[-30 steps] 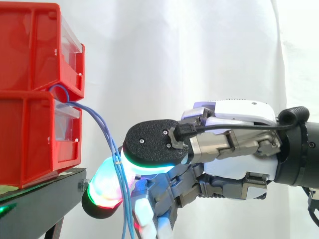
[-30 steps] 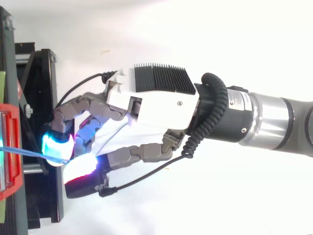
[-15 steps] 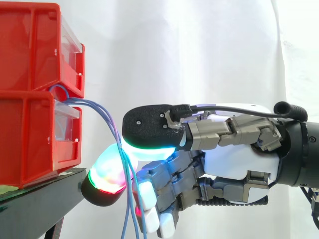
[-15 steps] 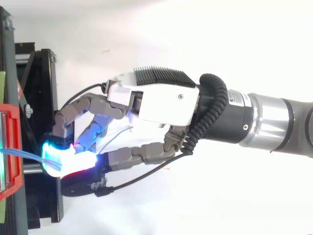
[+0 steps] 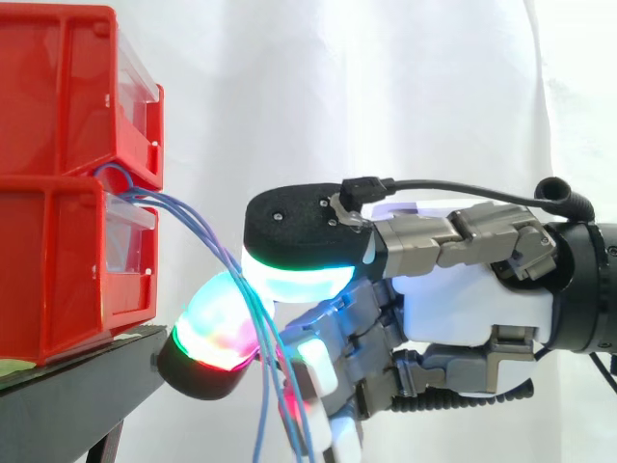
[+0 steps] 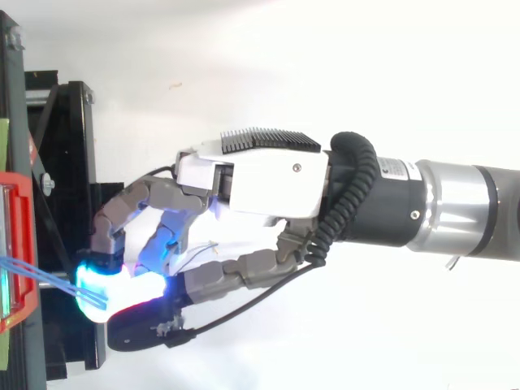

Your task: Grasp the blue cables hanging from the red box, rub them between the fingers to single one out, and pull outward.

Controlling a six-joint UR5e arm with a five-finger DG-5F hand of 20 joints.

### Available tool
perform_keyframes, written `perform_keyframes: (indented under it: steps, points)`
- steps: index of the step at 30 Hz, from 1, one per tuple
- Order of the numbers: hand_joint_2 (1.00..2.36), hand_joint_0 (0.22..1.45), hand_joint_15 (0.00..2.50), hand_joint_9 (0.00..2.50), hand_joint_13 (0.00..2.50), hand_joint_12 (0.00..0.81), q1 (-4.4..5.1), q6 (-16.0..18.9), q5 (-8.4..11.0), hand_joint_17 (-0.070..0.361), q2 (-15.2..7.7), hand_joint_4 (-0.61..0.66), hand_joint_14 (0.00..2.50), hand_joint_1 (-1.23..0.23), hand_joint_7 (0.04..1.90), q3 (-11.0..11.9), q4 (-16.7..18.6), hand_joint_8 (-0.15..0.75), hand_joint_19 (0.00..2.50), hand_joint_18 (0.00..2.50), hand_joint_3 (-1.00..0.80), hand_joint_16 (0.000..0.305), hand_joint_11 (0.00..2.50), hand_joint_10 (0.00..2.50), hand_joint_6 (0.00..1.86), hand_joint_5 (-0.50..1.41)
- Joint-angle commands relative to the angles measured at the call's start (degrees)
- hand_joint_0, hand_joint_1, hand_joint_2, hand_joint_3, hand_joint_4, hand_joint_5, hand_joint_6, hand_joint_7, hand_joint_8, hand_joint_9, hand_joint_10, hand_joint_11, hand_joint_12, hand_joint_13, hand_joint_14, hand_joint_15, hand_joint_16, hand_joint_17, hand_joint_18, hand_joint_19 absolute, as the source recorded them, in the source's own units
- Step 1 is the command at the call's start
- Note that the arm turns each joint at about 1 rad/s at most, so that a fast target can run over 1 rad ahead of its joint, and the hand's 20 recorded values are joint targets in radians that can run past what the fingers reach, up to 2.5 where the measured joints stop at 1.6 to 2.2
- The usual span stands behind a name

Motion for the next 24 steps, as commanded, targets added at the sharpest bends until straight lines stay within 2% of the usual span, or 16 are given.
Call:
perform_keyframes:
  steps: [1, 7, 13, 18, 24]
  points:
    - [1.01, 0.62, 0.73, 1.14, 1.09, 0.371, 0.13, 2.8, -0.21, 0.123, 1.4, 0.09, 0.02, -0.74, 0.7, 0.0, -4.1, 0.357, 0.69, 0.97, -0.07, 0.055, 0.85, 0.01, 0.93, -0.13]
    - [1.01, 0.63, 0.7, 1.13, 1.09, 0.365, 0.3, 3.2, -0.21, 0.121, 3.0, 0.09, 0.02, -0.75, 0.7, 0.0, -8.7, 0.36, 0.68, 0.97, -0.07, 0.054, 0.82, 0.01, 0.93, -0.14]
    - [1.01, 0.62, 0.61, 1.02, 1.07, 0.375, 0.39, 3.4, -0.12, 0.122, 4.6, 0.09, 0.02, -0.76, 0.68, 0.0, -10.5, 0.357, 0.65, 0.98, -0.07, 0.054, 0.66, 0.01, 0.93, -0.13]
    - [1.01, 0.63, 0.65, 1.01, 1.06, 0.377, 0.39, 3.4, -0.21, 0.121, 5.4, 0.08, 0.02, -0.76, 0.7, 0.0, -11.9, 0.348, 0.67, 0.97, -0.09, 0.054, 0.73, 0.01, 0.93, -0.14]
    - [1.02, 0.64, 0.69, 0.96, 1.02, 0.347, 0.48, 3.8, -0.03, 0.111, 6.3, 0.07, 0.02, -0.85, 0.69, 0.0, -14.0, 0.308, 0.69, 0.92, -0.18, 0.049, 0.76, 0.01, 0.94, -0.16]
